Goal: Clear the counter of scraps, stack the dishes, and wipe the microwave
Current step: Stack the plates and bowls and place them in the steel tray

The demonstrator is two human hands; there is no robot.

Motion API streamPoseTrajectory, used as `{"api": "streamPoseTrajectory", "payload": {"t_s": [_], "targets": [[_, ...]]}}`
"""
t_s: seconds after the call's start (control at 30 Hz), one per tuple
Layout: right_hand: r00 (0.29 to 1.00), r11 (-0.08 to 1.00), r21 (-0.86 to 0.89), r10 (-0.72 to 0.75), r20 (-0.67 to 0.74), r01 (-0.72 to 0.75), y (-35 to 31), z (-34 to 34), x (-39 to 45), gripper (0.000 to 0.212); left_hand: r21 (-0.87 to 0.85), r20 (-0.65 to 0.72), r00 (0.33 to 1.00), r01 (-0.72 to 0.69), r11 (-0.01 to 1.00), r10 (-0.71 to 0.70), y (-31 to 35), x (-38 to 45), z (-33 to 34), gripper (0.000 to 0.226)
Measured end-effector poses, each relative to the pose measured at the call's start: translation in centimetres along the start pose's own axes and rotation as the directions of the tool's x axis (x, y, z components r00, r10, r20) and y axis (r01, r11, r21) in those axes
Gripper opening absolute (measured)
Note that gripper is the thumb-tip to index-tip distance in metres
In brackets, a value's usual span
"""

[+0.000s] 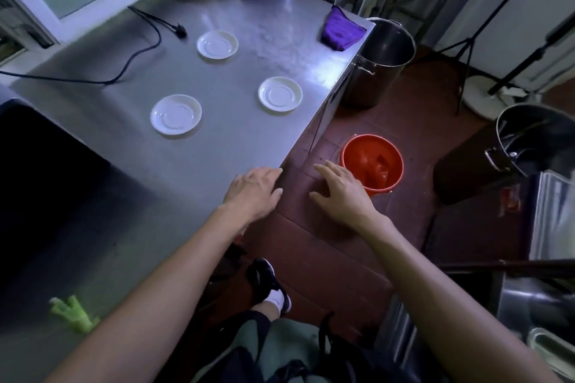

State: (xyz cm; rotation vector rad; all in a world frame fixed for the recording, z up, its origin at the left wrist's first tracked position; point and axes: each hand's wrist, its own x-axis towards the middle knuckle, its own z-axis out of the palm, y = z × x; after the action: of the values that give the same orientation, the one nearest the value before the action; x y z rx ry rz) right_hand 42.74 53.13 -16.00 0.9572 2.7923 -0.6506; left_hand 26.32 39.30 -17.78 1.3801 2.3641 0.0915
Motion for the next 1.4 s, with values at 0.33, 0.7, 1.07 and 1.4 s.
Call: {"api": "streamPoseTrajectory", "payload": {"t_s": [0.33, 0.7, 1.07, 1.4], "targets": [[1.000, 0.999, -0.040, -0.003, 0.010, 0.003, 0.9, -2.8, 9.6, 0.073, 0.001, 0.025, 1.000, -0.015, 1.000, 0.015, -2.2, 8.6, -3.8, 0.055], [0.983, 0.987, -0.132, -0.073, 0.167, 0.096, 0.6, -2.1, 23.0, 0.086, -0.035, 0.047, 0.990, 0.133, 0.991, -0.131, -6.4, 14.4, -5.0, 0.054], [0.918, 0.910, -0.246, -0.253, 0.306, 0.333, 1.1, -1.2, 35.9, 0.099, -0.039, 0.101, 0.945, 0.316, 0.948, -0.311, -7.4, 22.8, -6.7, 0.053], [0.801, 0.782, -0.291, -0.397, 0.448, 0.550, 1.1, 0.4, 40.9, 0.118, -0.121, 0.118, 0.878, 0.476, 0.871, -0.464, -8.3, 25.1, -5.7, 0.050]]}}
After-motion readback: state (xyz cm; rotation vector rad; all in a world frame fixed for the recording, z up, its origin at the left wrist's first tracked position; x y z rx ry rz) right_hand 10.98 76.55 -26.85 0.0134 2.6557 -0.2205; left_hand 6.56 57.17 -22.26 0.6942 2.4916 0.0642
